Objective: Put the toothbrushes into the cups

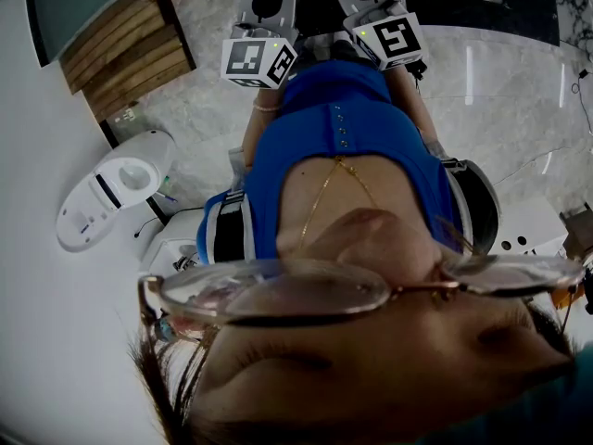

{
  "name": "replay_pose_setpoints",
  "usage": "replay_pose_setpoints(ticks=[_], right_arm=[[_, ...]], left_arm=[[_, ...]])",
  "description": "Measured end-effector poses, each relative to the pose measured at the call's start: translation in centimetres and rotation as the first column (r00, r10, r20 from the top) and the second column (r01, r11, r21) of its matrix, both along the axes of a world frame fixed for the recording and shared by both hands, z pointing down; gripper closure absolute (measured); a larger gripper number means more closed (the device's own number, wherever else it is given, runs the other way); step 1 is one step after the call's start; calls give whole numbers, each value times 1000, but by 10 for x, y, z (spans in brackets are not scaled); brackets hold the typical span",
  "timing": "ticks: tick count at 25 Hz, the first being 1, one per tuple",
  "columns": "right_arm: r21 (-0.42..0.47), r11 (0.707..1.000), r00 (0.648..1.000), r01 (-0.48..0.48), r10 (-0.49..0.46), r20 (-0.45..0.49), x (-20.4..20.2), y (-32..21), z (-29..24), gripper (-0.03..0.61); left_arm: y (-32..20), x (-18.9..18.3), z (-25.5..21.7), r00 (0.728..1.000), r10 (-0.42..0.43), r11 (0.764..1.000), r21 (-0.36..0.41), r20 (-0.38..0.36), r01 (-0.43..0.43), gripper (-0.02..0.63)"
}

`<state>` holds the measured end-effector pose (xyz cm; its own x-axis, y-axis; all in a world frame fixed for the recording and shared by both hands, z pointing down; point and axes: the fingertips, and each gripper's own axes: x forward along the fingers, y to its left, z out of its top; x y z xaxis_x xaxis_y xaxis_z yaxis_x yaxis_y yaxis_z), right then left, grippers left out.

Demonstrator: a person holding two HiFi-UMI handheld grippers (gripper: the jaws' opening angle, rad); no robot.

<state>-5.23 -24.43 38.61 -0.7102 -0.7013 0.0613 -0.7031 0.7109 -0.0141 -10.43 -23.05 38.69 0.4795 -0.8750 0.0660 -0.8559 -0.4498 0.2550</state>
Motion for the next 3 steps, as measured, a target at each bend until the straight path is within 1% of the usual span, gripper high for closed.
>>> replay_pose_setpoints(ticks=[3], right_arm=[[-5, 1000, 1000, -3, 3, -3, 0, 0, 2, 578]], left_arm=[[1, -1, 1, 1000, 0, 1000, -3, -2, 0, 611]])
